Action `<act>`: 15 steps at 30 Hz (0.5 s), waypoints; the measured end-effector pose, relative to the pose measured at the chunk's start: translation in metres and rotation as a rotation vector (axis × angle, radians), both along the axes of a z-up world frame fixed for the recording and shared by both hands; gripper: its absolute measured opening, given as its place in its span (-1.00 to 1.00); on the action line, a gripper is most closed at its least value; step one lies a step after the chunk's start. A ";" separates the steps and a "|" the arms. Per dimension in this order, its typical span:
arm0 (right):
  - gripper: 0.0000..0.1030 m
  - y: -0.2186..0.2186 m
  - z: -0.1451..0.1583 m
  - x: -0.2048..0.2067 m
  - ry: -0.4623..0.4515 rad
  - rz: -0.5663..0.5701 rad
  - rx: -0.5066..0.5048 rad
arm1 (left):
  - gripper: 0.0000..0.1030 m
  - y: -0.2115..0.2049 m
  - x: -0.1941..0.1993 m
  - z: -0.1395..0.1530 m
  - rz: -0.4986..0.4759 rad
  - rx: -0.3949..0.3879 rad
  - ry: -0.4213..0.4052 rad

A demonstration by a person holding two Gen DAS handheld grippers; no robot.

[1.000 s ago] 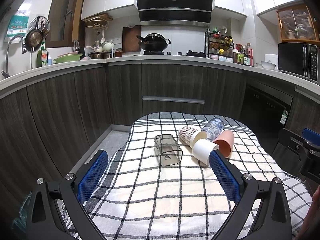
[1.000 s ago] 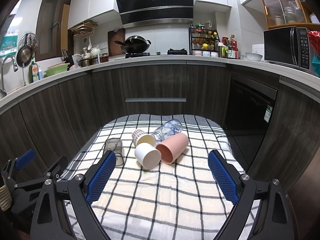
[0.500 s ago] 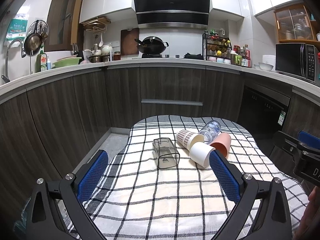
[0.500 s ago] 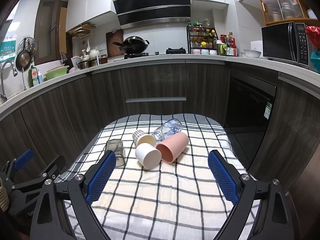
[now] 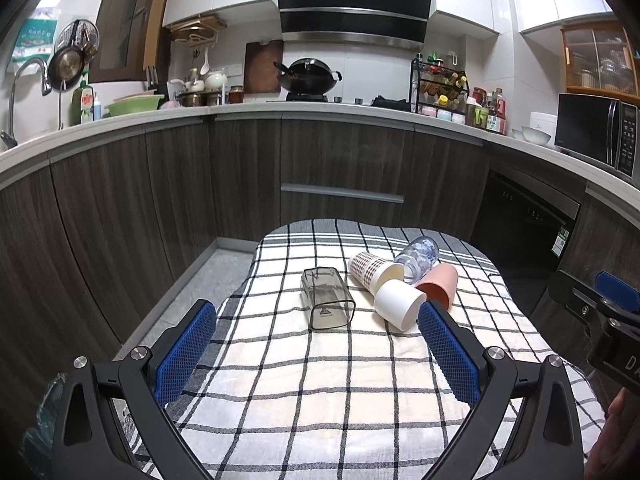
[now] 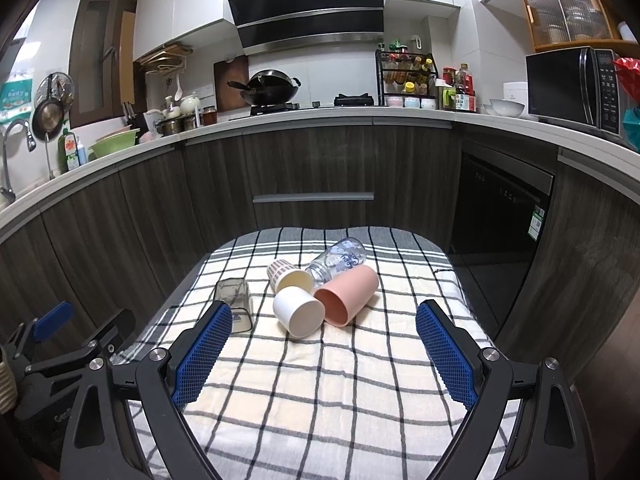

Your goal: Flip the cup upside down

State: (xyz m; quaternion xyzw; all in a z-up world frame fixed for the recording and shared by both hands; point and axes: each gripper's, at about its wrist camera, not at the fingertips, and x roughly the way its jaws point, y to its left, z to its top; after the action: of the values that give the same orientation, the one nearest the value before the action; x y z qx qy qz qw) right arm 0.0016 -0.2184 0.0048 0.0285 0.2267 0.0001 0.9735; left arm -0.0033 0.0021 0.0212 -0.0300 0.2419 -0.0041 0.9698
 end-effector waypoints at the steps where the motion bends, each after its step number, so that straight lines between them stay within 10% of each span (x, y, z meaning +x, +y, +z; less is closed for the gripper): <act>1: 0.81 0.001 0.000 0.001 0.001 0.003 -0.003 | 1.00 0.001 0.002 0.000 0.003 -0.003 0.006; 15: 0.81 0.003 0.006 0.014 0.046 0.007 0.016 | 1.00 0.008 0.028 -0.003 0.035 -0.024 0.098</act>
State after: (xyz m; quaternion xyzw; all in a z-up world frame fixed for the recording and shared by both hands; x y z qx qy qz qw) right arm 0.0157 -0.2151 0.0110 0.0357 0.2491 0.0046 0.9678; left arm 0.0244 0.0098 0.0184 -0.0460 0.2883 0.0115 0.9564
